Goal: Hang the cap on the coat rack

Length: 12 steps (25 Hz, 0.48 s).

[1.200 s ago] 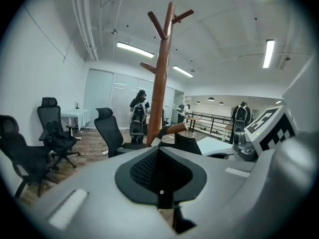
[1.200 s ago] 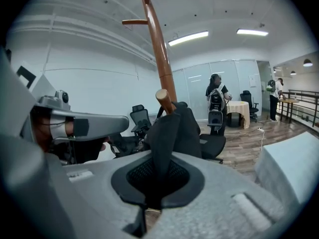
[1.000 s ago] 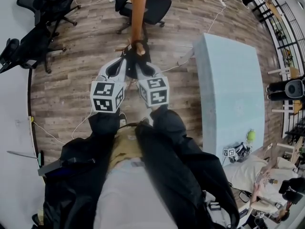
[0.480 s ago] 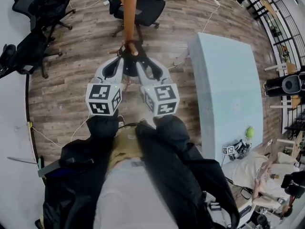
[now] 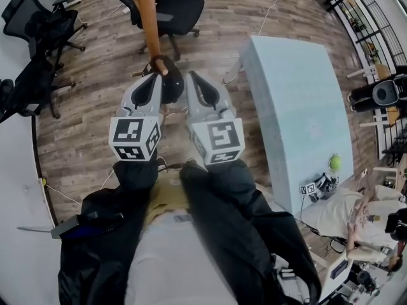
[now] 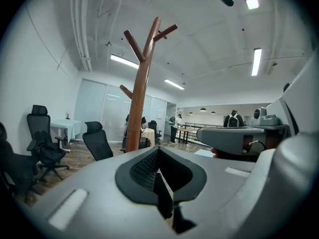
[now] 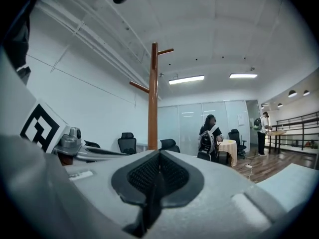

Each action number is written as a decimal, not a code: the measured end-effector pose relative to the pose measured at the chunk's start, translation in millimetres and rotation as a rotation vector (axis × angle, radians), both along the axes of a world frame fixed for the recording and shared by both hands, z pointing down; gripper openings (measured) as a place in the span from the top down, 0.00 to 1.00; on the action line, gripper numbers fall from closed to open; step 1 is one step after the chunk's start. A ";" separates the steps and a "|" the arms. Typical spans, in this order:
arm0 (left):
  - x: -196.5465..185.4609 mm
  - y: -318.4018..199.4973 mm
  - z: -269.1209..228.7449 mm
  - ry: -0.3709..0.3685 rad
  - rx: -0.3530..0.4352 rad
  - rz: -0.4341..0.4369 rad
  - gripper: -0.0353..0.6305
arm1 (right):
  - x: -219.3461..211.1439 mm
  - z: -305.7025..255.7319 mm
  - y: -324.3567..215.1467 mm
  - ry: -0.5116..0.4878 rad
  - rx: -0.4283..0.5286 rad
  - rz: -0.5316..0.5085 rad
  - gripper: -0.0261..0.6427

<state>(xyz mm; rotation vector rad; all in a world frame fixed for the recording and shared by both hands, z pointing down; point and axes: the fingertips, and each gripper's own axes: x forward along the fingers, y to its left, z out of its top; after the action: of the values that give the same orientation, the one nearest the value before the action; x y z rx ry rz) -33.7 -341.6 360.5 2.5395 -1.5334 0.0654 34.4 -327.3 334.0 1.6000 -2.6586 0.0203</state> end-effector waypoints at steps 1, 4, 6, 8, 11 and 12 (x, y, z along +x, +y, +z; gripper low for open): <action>2.1 -0.2 -2.3 0.000 0.007 0.005 0.95 | 2.1 -1.4 0.4 -0.001 0.005 0.006 0.96; 8.4 -1.0 -7.4 -0.002 0.023 0.025 0.95 | 6.2 -4.2 1.0 -0.003 0.017 0.021 0.96; 12.6 -1.3 -9.4 -0.004 0.030 0.038 0.95 | 8.1 -6.7 1.7 -0.002 0.025 0.032 0.96; 16.6 -1.4 -10.7 -0.003 0.035 0.051 0.95 | 10.3 -9.3 2.1 0.001 0.032 0.048 0.96; 21.7 -2.0 -12.2 -0.004 0.040 0.068 0.95 | 15.0 -8.7 1.3 0.005 0.037 0.070 0.96; 23.0 -2.2 -12.7 -0.004 0.041 0.072 0.95 | 16.3 -8.4 1.2 0.006 0.036 0.076 0.96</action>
<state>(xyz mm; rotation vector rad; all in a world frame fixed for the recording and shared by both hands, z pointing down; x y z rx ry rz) -10.7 -343.8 347.8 2.6275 -1.4591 0.0486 50.7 -326.1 325.6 1.7076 -2.6071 -0.0302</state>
